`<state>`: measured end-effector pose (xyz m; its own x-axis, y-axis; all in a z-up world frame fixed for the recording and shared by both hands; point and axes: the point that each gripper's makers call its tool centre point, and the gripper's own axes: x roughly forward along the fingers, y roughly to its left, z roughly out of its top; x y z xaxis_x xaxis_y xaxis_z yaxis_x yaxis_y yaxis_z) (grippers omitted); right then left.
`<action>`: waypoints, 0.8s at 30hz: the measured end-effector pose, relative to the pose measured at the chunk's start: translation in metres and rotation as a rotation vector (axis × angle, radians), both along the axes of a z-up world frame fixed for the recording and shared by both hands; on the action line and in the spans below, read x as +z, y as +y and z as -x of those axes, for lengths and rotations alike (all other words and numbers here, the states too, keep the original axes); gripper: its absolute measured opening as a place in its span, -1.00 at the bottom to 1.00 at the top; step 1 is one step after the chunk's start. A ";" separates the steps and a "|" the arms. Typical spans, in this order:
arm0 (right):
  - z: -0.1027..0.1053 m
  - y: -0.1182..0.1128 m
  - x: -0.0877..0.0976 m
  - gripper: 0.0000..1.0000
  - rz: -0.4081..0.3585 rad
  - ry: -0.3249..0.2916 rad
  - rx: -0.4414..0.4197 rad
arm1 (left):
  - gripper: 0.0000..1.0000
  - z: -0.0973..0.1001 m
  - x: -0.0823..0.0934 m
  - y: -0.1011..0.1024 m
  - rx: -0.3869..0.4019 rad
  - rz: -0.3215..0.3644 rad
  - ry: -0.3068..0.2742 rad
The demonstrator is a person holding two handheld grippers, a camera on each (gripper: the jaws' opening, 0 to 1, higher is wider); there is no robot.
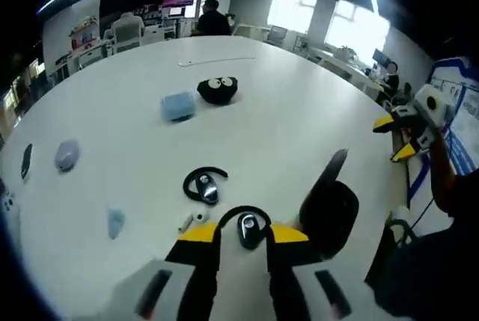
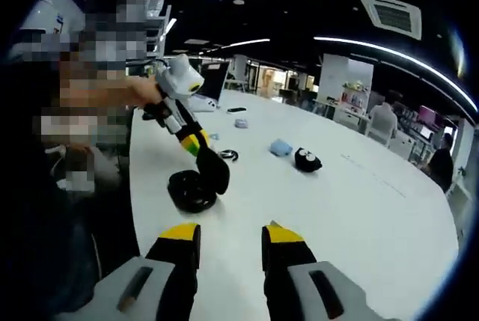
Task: Pick up the earbuds from the table and place the earbuds into the earbud case
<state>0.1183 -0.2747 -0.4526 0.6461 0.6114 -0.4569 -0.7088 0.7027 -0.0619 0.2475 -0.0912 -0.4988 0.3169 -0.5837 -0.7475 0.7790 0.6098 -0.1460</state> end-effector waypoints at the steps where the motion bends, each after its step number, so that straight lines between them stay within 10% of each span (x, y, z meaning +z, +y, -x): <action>1: 0.004 -0.002 -0.001 -0.37 -0.006 0.002 -0.009 | -0.50 0.000 0.000 -0.001 -0.004 -0.010 0.008; 24: 0.038 -0.035 -0.016 -0.37 -0.044 0.020 -0.139 | -0.68 0.000 -0.016 -0.012 0.012 -0.118 0.075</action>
<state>0.0804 -0.3097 -0.4690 0.7172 0.5364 -0.4450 -0.6051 0.7960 -0.0157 0.2477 -0.1030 -0.5147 0.2637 -0.4871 -0.8326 0.7613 0.6352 -0.1305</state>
